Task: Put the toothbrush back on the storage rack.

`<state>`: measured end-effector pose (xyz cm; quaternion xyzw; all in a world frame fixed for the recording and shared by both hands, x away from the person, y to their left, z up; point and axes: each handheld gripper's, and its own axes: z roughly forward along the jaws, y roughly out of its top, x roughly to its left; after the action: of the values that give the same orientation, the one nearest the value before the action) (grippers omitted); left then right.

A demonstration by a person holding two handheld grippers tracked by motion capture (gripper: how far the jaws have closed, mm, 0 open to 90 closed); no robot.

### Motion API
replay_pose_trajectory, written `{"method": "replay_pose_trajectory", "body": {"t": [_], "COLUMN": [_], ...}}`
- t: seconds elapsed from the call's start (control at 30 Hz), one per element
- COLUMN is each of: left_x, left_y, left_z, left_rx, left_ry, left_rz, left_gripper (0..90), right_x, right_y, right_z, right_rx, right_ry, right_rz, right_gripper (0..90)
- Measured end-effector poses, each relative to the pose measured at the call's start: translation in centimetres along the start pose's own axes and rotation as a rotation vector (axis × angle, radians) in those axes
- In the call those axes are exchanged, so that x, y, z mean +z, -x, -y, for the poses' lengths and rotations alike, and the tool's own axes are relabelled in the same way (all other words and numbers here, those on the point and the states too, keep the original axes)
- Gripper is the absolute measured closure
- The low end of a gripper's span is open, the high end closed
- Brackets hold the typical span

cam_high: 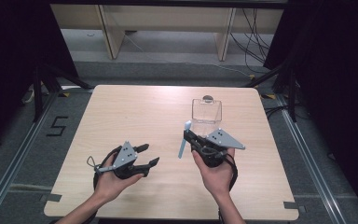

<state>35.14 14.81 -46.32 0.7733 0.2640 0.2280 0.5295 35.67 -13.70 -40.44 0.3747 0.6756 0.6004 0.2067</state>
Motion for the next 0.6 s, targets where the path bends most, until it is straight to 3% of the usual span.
{"method": "replay_pose_trajectory", "body": {"t": [0.6], "left_x": [-3.6], "left_y": [-3.0], "left_z": [2.8], "left_rx": [-0.078], "left_ry": [-0.003], "left_rz": [-0.098], "left_gripper": [35.8], "right_x": [-1.0], "right_y": [1.4], "right_z": [-0.6], "right_rx": [-0.008], "right_ry": [0.015], "right_rz": [0.054], "right_gripper": [86.7]}}
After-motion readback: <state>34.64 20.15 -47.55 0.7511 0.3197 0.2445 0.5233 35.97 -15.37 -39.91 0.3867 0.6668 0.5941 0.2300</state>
